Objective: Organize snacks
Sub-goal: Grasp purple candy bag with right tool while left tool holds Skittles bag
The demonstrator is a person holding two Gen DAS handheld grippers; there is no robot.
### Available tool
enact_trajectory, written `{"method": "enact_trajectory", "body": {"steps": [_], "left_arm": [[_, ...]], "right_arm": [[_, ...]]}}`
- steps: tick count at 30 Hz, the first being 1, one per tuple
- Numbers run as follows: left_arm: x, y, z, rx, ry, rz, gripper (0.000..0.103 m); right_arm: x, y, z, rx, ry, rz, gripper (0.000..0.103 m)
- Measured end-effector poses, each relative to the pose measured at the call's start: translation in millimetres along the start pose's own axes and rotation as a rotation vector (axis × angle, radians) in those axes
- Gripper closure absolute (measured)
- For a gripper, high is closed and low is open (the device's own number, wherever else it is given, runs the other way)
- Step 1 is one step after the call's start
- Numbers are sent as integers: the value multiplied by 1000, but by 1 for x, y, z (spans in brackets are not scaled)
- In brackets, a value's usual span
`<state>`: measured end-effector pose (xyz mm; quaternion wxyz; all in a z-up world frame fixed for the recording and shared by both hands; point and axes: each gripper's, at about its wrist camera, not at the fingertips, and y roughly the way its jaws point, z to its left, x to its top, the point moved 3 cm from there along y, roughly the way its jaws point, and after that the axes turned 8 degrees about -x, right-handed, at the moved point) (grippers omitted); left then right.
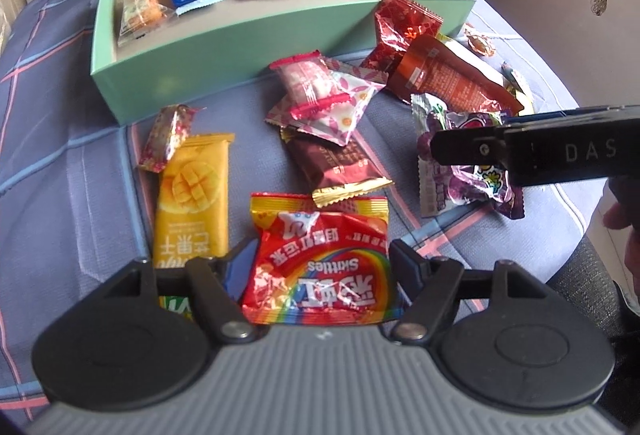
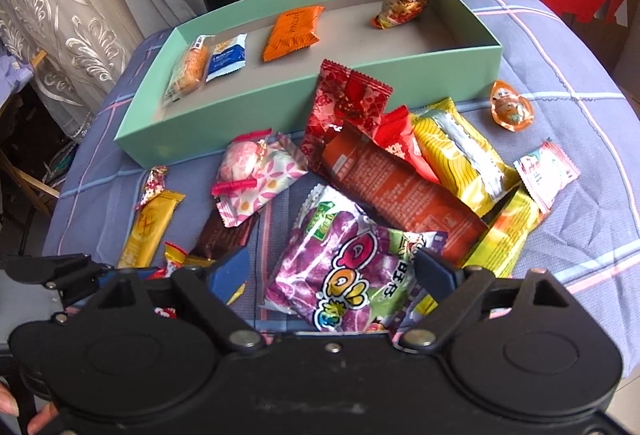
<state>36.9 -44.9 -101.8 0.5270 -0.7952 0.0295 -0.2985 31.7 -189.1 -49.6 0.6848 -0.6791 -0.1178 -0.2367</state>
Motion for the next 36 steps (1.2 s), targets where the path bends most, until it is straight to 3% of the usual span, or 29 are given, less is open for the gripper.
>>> {"method": "enact_trajectory", "body": {"steps": [3, 8, 16, 22, 25, 27, 36], "left_arm": [[-1, -2, 4, -10, -16, -8, 32], [-4, -5, 11, -14, -39, -21, 31], [-5, -4, 7, -25, -19, -25, 26], [-7, -6, 12, -45, -32, -36, 27], [-9, -8, 14, -46, -35, -40, 27], [-10, -9, 14, -43, -34, -41, 27], [-12, -12, 8, -7, -14, -41, 36]], "right_arm": [[8, 9, 5, 1, -56, -5, 7], [9, 22, 11, 6, -45, 53, 7], [5, -2, 8, -33, -23, 33, 5], [-4, 15, 7, 20, 56, 138, 5], [-5, 24, 16, 1, 32, 126, 13], [-6, 25, 20, -1, 16, 100, 29], [-9, 18, 15, 54, 53, 92, 35]]}}
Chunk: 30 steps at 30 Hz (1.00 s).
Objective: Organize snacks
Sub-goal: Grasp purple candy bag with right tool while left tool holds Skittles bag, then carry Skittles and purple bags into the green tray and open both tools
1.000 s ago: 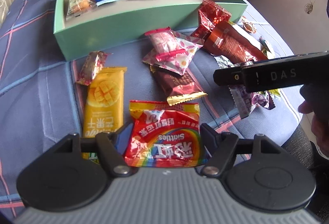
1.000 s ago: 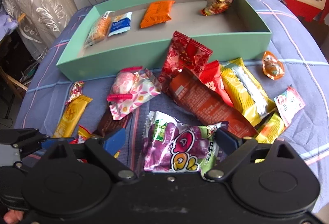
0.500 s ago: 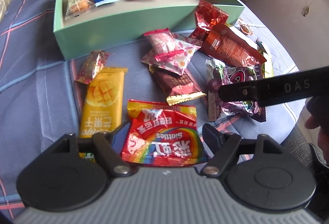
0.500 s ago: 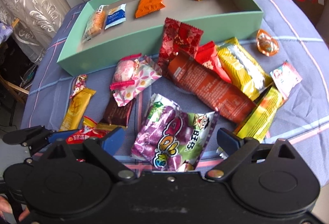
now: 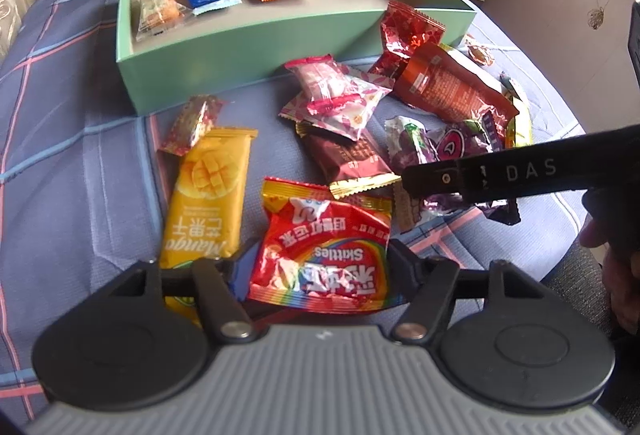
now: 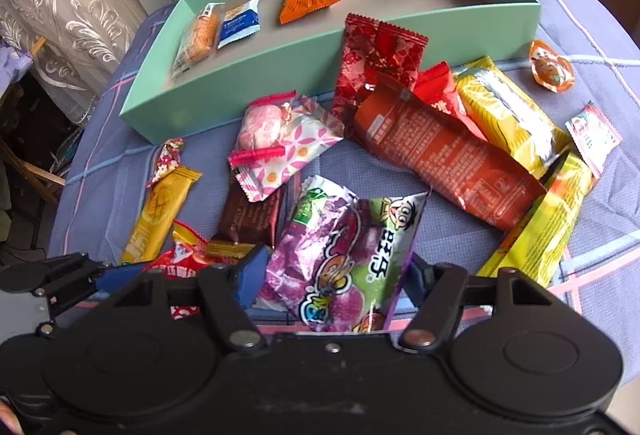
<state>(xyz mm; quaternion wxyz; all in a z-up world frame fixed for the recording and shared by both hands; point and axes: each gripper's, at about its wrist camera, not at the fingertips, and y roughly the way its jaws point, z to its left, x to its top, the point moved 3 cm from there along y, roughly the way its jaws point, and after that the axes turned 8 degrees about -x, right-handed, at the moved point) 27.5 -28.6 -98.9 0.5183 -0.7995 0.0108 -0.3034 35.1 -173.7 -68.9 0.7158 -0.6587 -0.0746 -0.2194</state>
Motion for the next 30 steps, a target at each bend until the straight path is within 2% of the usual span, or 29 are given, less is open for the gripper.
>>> {"method": "enact_trajectory", "body": {"steps": [5, 14, 24, 30], "left_arm": [[0, -2, -8, 19, 20, 6, 37], [4, -19, -7, 43, -10, -38, 36], [19, -57, -4, 32, -26, -149, 37], [52, -79, 8, 40, -53, -222, 36]], "right_arm": [[-3, -8, -8, 31, 21, -19, 35], [-3, -28, -17, 64, 45, -66, 35], [12, -59, -26, 96, 81, -133, 35], [36, -77, -31, 118, 107, -192, 35]]}}
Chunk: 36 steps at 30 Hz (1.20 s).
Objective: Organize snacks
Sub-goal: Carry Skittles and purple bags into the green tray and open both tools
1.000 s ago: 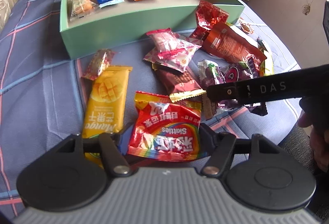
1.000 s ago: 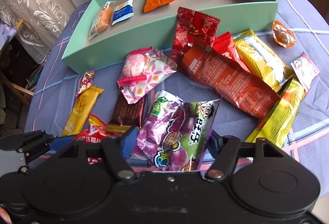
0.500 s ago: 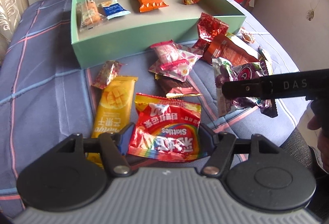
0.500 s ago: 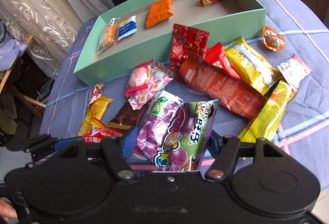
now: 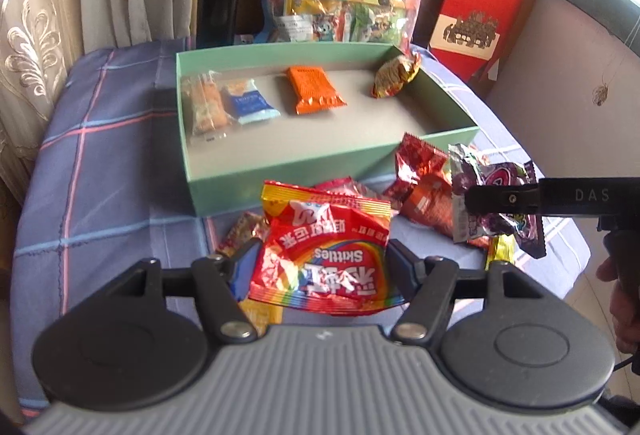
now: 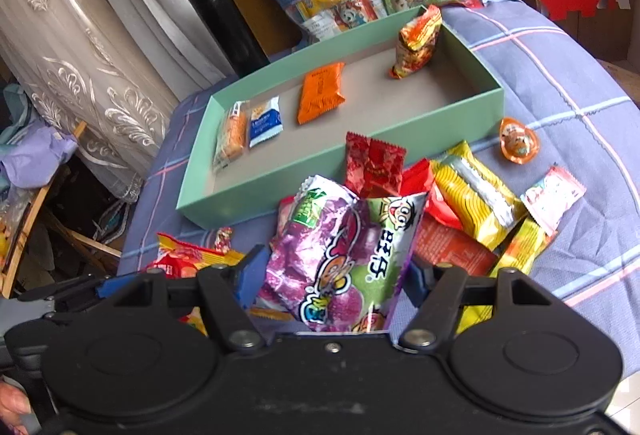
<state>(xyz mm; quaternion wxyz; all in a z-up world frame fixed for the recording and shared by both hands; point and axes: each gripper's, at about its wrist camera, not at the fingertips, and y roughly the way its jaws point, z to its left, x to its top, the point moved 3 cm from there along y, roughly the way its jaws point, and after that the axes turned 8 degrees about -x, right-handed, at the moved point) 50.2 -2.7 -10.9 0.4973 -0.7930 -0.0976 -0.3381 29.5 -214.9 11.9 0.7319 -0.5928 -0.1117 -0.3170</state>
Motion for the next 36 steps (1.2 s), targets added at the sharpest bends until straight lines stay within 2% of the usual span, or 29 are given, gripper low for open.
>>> {"method": "enact_trajectory", "body": {"steps": [6, 12, 14, 15, 16, 21, 23, 25, 26, 27, 31, 36], "left_arm": [[62, 11, 13, 54, -3, -70, 36], [118, 49, 20, 98, -18, -94, 36], [129, 65, 23, 112, -34, -84, 37], [132, 76, 24, 114, -44, -71, 48], [134, 85, 27, 115, -55, -54, 51], [134, 123, 34, 144, -73, 7, 51], [133, 132, 36, 164, -68, 24, 45], [131, 138, 35, 186, -59, 38, 12], [129, 138, 34, 199, -48, 35, 7], [129, 139, 33, 208, -38, 31, 2], [126, 140, 28, 224, -31, 50, 0], [120, 131, 17, 211, -20, 51, 0]], "right_arm": [[55, 0, -6, -2, 28, -74, 35], [115, 26, -16, -31, 64, -100, 35], [133, 42, -22, -42, 72, -98, 35], [139, 48, -24, -46, 69, -95, 35], [145, 59, -26, -50, 63, -88, 35], [159, 101, -31, -75, 26, -49, 35], [161, 113, -33, -118, -14, -50, 31], [161, 120, -36, -125, -11, -35, 19], [162, 121, -37, -112, -1, -36, 6], [161, 120, -38, -104, 5, -47, 1], [158, 110, -39, -103, -3, -80, 0], [147, 92, -34, -91, -11, -80, 0]]}}
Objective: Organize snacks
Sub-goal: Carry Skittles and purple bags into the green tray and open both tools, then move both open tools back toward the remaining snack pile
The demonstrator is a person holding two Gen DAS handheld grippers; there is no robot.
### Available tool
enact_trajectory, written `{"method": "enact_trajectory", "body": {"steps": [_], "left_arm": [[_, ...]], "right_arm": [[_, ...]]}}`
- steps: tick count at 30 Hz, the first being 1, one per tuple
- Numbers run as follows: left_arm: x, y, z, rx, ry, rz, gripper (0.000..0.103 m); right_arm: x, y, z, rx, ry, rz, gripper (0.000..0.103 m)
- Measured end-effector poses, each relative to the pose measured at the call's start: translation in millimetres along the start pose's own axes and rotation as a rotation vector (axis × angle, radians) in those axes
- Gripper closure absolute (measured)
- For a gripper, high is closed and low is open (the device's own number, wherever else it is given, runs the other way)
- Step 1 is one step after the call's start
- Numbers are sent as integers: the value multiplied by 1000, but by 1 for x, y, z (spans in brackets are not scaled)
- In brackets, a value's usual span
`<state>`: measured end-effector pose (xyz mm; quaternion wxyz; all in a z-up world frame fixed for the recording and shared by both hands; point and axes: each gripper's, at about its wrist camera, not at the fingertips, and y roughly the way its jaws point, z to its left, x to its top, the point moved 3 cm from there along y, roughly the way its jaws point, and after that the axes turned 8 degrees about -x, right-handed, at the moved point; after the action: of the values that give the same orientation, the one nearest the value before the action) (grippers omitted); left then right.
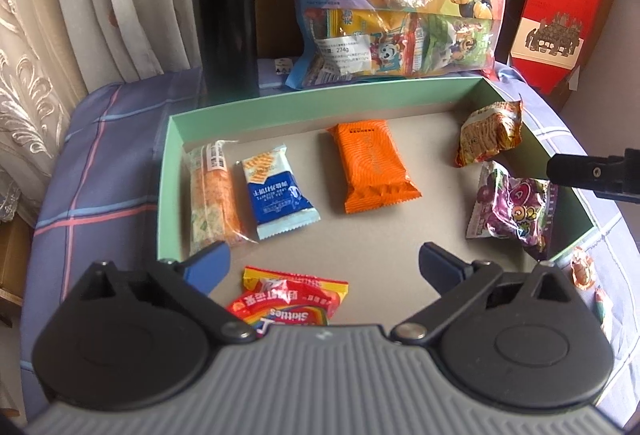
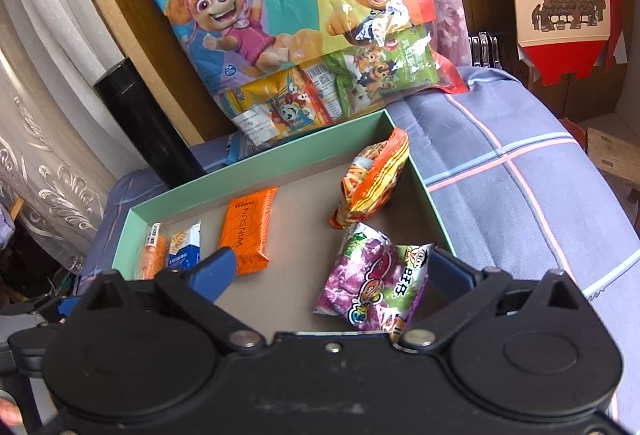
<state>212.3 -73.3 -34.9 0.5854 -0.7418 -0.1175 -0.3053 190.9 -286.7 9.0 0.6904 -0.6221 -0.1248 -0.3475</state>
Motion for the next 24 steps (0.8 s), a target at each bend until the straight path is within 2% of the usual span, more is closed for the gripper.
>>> {"method": "enact_trajectory", "body": {"steps": [8, 15, 24], "left_arm": [[-22, -23, -14, -20, 31, -3, 0], [-56, -33, -22, -28, 58, 35, 0], [-107, -30, -34, -48, 94, 117, 0]], "right_arm": [[-25, -29, 0, 23, -12, -18, 0], [-54, -54, -5, 20, -10, -42, 0], [-99, -70, -7, 12, -27, 18, 2]]}}
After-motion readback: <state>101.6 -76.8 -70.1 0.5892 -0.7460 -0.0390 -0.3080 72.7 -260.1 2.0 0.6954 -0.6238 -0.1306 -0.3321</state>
